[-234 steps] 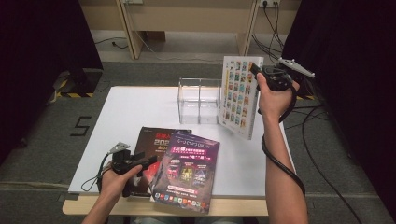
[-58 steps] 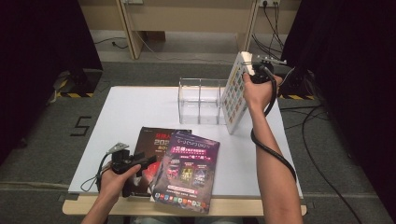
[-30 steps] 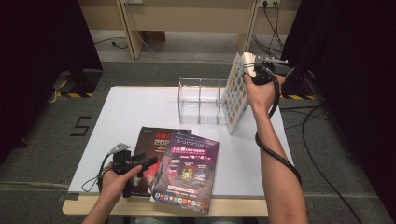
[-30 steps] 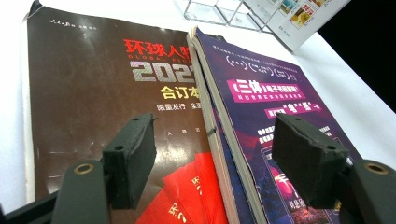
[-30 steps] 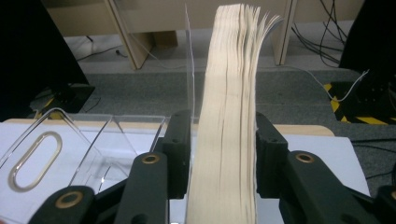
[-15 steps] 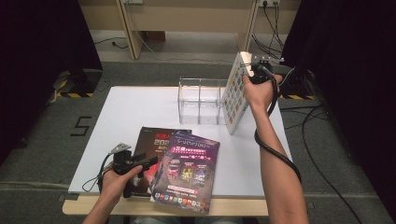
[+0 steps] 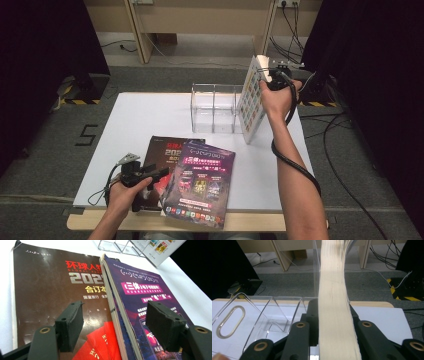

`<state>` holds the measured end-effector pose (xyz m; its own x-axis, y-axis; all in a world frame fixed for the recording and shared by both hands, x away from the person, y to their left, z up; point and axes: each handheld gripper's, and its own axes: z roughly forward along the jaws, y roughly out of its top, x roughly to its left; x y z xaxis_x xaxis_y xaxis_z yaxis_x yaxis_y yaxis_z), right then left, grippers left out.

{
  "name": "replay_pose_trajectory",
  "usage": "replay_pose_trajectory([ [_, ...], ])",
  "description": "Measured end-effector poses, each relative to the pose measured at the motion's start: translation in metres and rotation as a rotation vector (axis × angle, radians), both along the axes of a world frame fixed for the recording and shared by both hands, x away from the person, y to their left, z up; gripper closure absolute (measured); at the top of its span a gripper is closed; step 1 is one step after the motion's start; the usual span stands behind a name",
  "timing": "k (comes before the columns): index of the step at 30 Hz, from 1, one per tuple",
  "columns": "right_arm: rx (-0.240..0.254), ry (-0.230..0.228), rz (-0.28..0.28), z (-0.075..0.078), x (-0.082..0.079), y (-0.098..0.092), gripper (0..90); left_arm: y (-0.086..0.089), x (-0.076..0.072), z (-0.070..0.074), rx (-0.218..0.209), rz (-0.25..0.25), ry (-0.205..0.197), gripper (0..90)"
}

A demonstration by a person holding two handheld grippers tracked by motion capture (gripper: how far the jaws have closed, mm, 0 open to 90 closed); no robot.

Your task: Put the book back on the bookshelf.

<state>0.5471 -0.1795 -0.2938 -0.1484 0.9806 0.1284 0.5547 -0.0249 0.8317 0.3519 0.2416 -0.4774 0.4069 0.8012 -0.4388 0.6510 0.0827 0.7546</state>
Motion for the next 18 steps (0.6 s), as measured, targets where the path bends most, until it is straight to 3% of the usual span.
replay_pose_trajectory([
  [6, -0.007, -0.033, 0.005, 0.002, -0.007, -0.004, 66.2, -0.002, 0.000, 0.000, 0.005, -0.006, 0.000, 29.8],
  [18, 0.029, -0.041, 0.039, -0.002, -0.021, -0.010, 57.3, -0.004, -0.001, 0.000, 0.004, -0.008, 0.001, 29.8],
])
